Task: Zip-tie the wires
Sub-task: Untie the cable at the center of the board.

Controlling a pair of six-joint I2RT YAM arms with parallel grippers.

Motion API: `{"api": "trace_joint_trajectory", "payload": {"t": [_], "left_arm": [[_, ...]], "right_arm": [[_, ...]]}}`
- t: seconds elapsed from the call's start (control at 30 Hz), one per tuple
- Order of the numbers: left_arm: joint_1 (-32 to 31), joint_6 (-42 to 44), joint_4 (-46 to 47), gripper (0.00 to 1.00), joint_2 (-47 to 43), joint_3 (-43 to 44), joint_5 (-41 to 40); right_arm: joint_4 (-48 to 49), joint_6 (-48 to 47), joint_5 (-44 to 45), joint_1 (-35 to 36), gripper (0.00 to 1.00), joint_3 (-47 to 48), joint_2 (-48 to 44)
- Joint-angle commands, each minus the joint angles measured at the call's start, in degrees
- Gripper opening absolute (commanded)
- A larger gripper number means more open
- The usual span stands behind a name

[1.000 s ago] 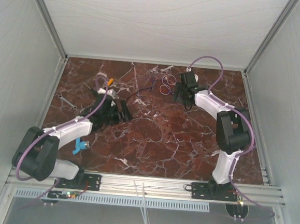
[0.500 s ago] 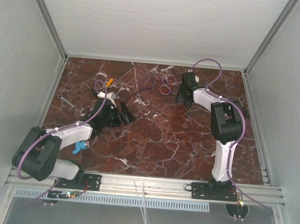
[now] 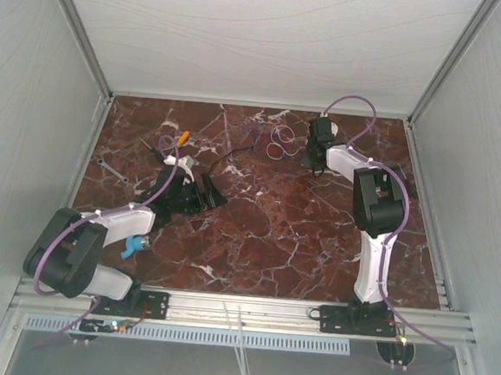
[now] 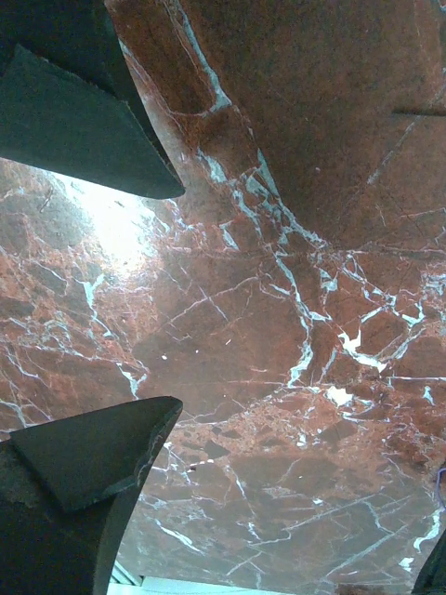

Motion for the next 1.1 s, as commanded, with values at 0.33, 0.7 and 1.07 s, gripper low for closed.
{"api": "trace_joint_trajectory", "payload": {"t": [0.33, 0.7, 1.07], "left_arm": [[0.5, -0.7, 3.6, 0.86, 1.2, 0.9, 1.8], [0.4, -0.7, 3.1, 0.86, 2.3, 1.8, 2.0], [0.4, -0.6, 2.0, 0.86, 3.3, 2.9, 1.9]], "right_arm": [[-7.7, -7.6, 1.0, 1.6, 0.00, 7.7, -14.7], [-9.9, -11.1, 0.4, 2.7, 0.00, 14.1, -25.5], [-1.9, -11.6, -7.5, 2.7, 0.00, 15.5, -34.9]]}}
